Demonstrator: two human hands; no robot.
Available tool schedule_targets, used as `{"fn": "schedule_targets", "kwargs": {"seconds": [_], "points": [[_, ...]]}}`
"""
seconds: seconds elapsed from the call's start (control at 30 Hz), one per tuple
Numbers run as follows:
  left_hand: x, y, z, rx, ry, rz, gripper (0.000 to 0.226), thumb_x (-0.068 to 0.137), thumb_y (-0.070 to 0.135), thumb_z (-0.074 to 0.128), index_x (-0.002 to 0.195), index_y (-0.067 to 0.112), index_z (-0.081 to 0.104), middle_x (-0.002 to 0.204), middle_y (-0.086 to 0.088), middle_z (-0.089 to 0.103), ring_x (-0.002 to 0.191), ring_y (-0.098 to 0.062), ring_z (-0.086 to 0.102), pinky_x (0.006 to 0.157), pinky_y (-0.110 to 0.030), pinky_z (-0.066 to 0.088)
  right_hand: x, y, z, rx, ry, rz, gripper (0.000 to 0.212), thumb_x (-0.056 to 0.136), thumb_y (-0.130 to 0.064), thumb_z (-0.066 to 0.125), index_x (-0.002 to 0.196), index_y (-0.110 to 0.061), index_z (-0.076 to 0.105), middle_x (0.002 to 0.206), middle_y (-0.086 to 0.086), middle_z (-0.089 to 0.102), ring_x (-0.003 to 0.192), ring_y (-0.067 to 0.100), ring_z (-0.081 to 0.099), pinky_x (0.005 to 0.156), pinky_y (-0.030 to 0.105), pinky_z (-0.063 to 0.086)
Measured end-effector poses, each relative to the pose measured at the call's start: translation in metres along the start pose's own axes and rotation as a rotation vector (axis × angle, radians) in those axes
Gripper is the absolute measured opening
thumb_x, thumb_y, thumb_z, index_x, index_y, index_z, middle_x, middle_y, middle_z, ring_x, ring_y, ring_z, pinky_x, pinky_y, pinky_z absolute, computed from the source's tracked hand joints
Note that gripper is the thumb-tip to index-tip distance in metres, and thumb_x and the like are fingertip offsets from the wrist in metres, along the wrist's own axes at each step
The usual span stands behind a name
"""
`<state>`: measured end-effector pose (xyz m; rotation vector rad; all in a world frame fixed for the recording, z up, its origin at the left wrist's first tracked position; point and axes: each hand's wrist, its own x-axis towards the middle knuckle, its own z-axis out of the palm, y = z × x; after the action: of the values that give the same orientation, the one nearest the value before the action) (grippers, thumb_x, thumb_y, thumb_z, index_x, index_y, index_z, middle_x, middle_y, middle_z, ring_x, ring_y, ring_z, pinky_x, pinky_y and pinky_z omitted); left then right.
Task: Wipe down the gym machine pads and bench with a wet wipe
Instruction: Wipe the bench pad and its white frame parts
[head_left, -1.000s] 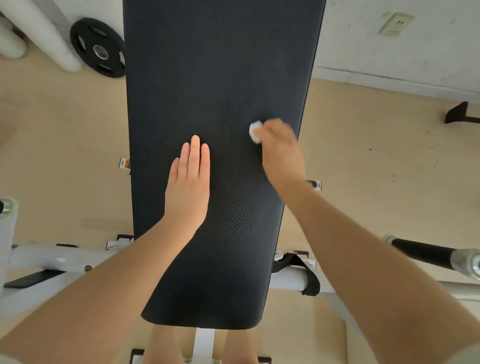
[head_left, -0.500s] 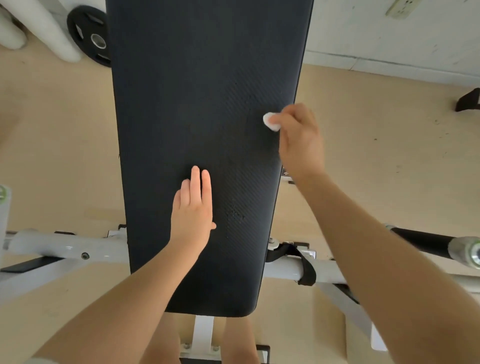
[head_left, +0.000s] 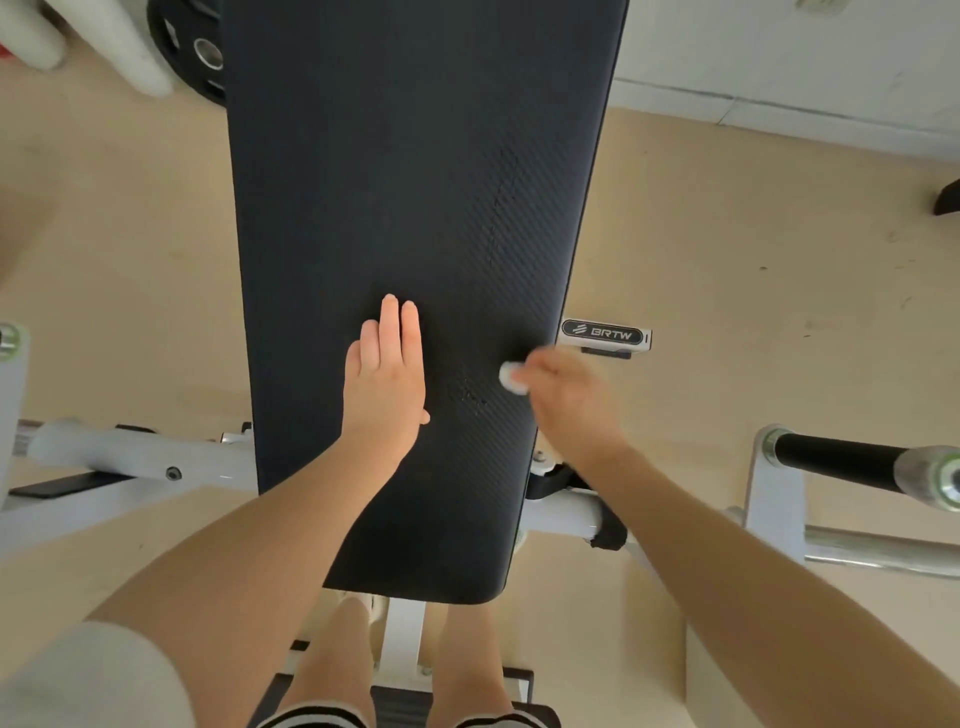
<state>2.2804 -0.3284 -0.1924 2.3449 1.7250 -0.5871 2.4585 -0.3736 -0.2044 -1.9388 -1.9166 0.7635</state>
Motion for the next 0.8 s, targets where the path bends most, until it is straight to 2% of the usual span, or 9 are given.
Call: {"fn": "schedule_targets", "kwargs": {"seconds": [0.1,0.2,0.27,0.37,0.43,0.53,0.6,0.67,0.8], "points": [[-0.001,-0.004,-0.002,-0.028,0.013,0.006,0.116,0.070,0.040,0.075,0.146,0.002,-0.005,0.154,-0.018,0.002,0.137,-0.033,0.020,0.113,-0.039,0.020,0.046,-0.014,-0.036,0.061,0.292,-0.026,0.013,0.089,-0.010,0.053,0.085,-0.003,0.063,0.084,0.016,0.056,0.075,0.032,0.055,0.063,0.036,0.045],[-0.001,-0.009,0.002,-0.055,0.024,0.052,0.113,0.074,0.045,0.071,0.146,0.005,-0.006,0.155,-0.016,-0.001,0.139,-0.033,0.017,0.114,-0.038,0.017,0.078,-0.006,-0.047,0.015,0.328,0.042,0.022,0.093,-0.020,0.049,0.101,-0.006,0.064,0.101,0.009,0.056,0.086,0.024,0.053,0.071,0.026,0.037],[0.001,-0.012,0.005,-0.045,0.028,0.074,0.112,0.075,0.048,0.068,0.146,0.007,-0.007,0.155,-0.015,-0.002,0.140,-0.032,0.016,0.114,-0.038,0.017,0.078,-0.005,-0.034,0.002,0.335,0.091,0.016,0.090,-0.016,0.051,0.096,-0.006,0.063,0.097,0.008,0.056,0.081,0.025,0.052,0.066,0.026,0.036],[0.001,-0.019,0.010,-0.048,0.060,0.116,0.112,0.075,0.050,0.067,0.147,0.007,-0.007,0.155,-0.015,-0.002,0.140,-0.032,0.017,0.113,-0.038,0.019,0.050,-0.013,0.000,-0.111,0.313,-0.053,0.014,0.075,0.011,0.052,0.075,0.001,0.062,0.079,0.019,0.057,0.068,0.034,0.053,0.054,0.029,0.040],[0.002,-0.024,0.011,-0.057,0.070,0.151,0.110,0.076,0.049,0.066,0.147,0.008,-0.007,0.155,-0.015,-0.003,0.140,-0.033,0.017,0.113,-0.038,0.020,0.019,-0.017,0.022,-0.139,0.240,-0.096,0.017,0.072,0.007,0.048,0.070,-0.002,0.062,0.073,0.016,0.056,0.062,0.031,0.054,0.054,0.025,0.038],[-0.001,-0.034,0.011,-0.086,0.082,0.191,0.102,0.078,0.044,0.067,0.148,0.010,0.000,0.155,-0.016,0.000,0.140,-0.035,0.016,0.113,-0.042,0.018,-0.021,-0.022,0.050,-0.186,0.058,-0.056,0.019,0.075,0.009,0.058,0.086,-0.003,0.068,0.089,0.013,0.062,0.075,0.032,0.057,0.064,0.030,0.052],[-0.006,-0.045,0.012,-0.076,0.174,0.175,0.100,0.072,0.040,0.074,0.148,0.012,0.014,0.153,-0.020,0.014,0.137,-0.041,0.023,0.111,-0.049,0.020,-0.028,-0.030,0.054,-0.149,-0.051,0.046,0.023,0.085,0.005,0.052,0.100,-0.003,0.067,0.104,0.011,0.060,0.092,0.030,0.055,0.076,0.032,0.048],[-0.007,-0.058,0.014,-0.076,0.187,0.150,0.102,0.072,0.040,0.074,0.148,0.012,0.013,0.153,-0.021,0.013,0.138,-0.041,0.019,0.111,-0.050,0.017,-0.013,-0.042,0.042,-0.025,0.056,0.164,0.019,0.091,-0.002,0.048,0.096,-0.002,0.067,0.102,0.012,0.057,0.093,0.028,0.053,0.073,0.025,0.037],[-0.005,-0.084,0.020,-0.010,0.198,0.177,0.107,0.068,0.040,0.078,0.146,0.005,0.014,0.153,-0.021,0.016,0.138,-0.040,0.023,0.111,-0.046,0.021,0.048,-0.071,0.000,0.218,0.520,0.274,0.020,0.093,-0.012,0.050,0.091,-0.002,0.066,0.100,0.014,0.055,0.084,0.019,0.052,0.070,0.017,0.032]]}}
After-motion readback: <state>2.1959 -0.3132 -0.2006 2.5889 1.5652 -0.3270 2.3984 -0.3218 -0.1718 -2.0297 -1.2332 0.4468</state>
